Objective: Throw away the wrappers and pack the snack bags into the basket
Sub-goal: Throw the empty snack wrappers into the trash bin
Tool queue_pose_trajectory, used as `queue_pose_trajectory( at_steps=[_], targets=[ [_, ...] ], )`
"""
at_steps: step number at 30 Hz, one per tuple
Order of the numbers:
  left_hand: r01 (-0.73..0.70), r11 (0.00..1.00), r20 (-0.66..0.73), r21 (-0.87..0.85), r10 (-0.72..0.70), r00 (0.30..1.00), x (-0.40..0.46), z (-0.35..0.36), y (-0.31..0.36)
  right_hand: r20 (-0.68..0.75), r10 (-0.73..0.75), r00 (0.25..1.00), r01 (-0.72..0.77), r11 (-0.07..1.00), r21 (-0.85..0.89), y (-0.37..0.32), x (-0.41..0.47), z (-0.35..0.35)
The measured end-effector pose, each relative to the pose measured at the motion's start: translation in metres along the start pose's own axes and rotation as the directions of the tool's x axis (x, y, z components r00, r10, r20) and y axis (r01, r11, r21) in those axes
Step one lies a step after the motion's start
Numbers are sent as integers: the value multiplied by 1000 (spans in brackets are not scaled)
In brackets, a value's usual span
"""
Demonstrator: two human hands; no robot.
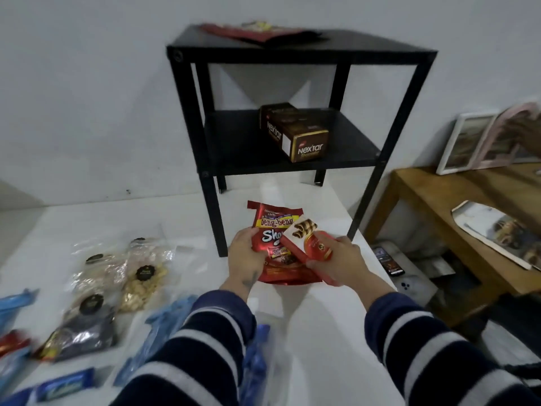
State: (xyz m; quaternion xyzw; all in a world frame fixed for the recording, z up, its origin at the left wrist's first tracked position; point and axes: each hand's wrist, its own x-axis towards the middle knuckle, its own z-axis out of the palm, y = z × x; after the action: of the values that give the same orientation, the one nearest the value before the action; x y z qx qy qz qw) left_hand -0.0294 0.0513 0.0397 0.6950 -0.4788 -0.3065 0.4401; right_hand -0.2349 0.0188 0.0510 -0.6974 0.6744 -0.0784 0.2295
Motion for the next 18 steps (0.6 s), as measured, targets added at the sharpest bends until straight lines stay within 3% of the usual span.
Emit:
queue_pose_trajectory(
  at_steps=[4, 11, 18],
  targets=[
    [-27, 999, -100, -39, 23, 995, -58, -27, 18, -46, -107, 993, 106, 994, -26, -10, -51, -23],
    [40, 975, -280, -219, -102, 955, -164, -89, 16, -16, -309, 951, 307, 949, -64, -45, -139, -30],
    [137, 984, -509, -118, -178, 842, -245, -190, -10, 79, -526, 847, 530, 847, -36, -130, -204, 4]
  ],
)
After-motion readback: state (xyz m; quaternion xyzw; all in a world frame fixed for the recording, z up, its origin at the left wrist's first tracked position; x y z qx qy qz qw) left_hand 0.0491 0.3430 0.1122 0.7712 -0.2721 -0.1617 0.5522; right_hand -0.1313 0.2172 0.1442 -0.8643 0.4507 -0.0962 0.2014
